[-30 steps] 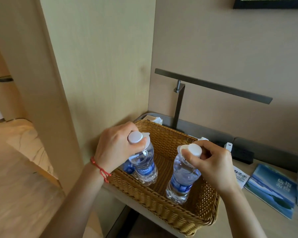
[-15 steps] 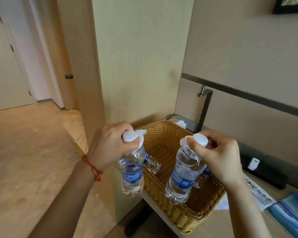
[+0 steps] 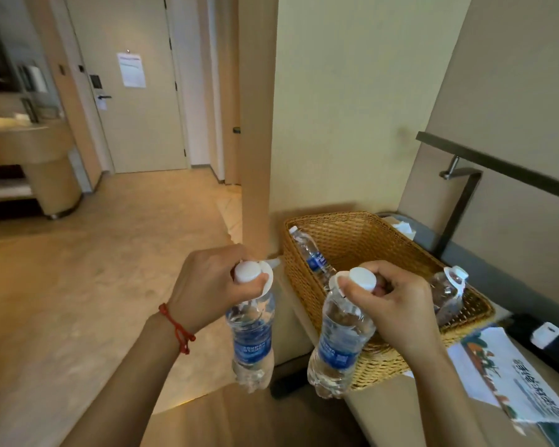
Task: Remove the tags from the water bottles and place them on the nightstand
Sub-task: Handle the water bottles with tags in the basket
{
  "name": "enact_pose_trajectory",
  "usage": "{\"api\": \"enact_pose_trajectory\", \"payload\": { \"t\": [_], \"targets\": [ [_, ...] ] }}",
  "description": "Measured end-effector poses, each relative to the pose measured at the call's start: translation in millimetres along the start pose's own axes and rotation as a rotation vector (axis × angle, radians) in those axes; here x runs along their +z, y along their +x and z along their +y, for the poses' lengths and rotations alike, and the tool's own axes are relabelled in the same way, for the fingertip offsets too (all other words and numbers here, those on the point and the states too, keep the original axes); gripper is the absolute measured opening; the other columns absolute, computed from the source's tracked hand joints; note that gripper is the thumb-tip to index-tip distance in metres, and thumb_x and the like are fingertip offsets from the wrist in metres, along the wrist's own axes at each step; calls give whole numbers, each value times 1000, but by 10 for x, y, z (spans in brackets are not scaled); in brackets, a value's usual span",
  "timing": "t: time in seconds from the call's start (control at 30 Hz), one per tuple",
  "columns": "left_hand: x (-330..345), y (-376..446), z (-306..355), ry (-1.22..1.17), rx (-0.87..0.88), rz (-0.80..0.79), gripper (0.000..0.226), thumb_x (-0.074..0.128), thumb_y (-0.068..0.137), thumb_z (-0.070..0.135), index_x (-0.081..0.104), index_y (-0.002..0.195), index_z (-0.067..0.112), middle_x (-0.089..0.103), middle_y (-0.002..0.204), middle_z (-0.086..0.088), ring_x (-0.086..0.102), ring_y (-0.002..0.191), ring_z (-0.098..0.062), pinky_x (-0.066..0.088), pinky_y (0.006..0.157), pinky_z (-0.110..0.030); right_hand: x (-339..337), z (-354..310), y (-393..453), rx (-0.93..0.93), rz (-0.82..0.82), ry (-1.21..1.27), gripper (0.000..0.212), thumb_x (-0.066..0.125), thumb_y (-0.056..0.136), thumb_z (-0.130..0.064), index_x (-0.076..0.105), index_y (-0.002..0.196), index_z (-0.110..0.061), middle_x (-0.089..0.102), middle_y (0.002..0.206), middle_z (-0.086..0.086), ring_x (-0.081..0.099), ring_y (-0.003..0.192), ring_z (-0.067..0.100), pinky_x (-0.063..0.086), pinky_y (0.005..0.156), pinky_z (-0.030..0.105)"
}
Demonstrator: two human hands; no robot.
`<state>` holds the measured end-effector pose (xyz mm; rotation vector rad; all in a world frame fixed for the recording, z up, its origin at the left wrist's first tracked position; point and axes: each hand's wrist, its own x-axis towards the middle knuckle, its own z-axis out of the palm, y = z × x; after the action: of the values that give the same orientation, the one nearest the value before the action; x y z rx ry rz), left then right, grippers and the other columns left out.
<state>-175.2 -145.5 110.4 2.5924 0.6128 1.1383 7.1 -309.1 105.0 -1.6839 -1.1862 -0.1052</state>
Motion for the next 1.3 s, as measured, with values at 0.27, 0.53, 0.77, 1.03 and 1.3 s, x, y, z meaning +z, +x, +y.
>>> {"api": "enact_pose_trajectory", "payload": {
  "t": [0.27,0.53,0.77,1.03,1.3],
  "targets": [
    [-320,-476,187,-5,1,-3,36,52,67,48,64,67,14,51,59,12,44,62,-4,31,51,-10,-21,-261,-503,3,25,3,15,73,69,-34,66,77,-24,65,66,-6,57,66,7,46,49,21],
    [-573,-902,299,-109,56,-24,35,55,70,47,63,69,13,60,60,4,46,61,-7,32,50,-14,-96,-623,-1118,96,69,-27,14,69,68,-43,64,73,-31,65,66,1,56,64,16,45,52,35],
    [-422,-1254,506,-126,145,-133,35,56,70,46,63,67,13,62,57,1,51,50,-12,38,46,-23,-287,-752,-1729,197,93,-48,15,71,70,-40,66,69,-27,59,57,-1,46,53,17,35,44,22],
    [-129,-1318,953,-296,185,-193,34,58,69,45,61,66,12,59,58,3,46,56,-8,34,49,-17,-745,-722,-2139,305,160,-80,14,70,68,-44,67,76,-33,69,72,-5,62,65,16,53,54,33],
    [471,-1146,1676,-387,258,-270,37,58,69,46,60,68,9,58,61,2,47,55,-8,36,50,-19,-1549,-381,-2364,356,282,-134,18,71,64,-50,66,77,-38,67,70,4,58,64,25,46,56,36]
  ]
}}
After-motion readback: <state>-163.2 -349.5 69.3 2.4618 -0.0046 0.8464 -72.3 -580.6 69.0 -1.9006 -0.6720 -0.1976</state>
